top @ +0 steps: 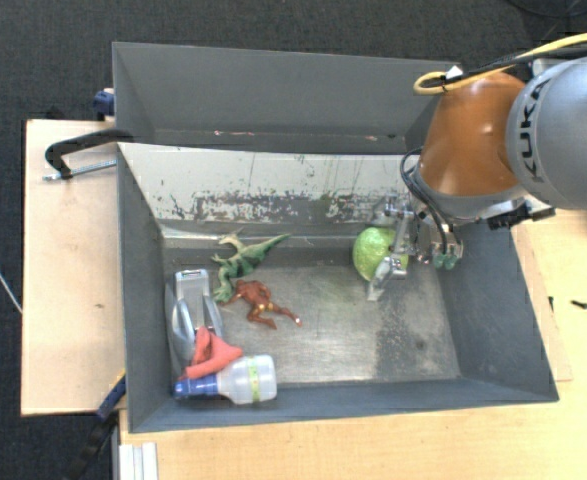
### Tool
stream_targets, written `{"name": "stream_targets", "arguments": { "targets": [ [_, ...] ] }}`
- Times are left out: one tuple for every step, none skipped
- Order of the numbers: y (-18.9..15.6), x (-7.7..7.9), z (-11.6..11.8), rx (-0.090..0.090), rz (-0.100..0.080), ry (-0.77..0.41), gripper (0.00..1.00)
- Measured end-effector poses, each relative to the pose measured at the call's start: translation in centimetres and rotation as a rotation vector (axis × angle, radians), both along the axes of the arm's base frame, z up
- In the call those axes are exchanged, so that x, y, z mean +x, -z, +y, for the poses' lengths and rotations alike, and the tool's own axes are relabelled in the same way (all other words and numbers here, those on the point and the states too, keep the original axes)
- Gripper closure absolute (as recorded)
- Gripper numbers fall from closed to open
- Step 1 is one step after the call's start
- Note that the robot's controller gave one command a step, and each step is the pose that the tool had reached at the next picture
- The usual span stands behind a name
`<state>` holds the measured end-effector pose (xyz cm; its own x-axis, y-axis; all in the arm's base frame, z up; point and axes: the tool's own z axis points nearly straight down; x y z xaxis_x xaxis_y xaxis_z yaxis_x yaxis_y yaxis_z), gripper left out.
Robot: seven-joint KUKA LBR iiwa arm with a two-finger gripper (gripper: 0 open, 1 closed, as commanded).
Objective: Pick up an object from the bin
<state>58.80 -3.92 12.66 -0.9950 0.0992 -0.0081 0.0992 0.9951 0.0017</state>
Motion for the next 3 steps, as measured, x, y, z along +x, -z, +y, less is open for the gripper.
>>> {"name": "stream_targets", "arguments": {
  "targets": [
    [5.3,1.3,0.7,0.002,0.004,0.066,0.00],
    [5.1,0.0,1.3,0.000,-0.001,0.065,1.00],
    [5.1,0.0,1.3,0.000,-0.001,0.065,1.00]
  ]
}}
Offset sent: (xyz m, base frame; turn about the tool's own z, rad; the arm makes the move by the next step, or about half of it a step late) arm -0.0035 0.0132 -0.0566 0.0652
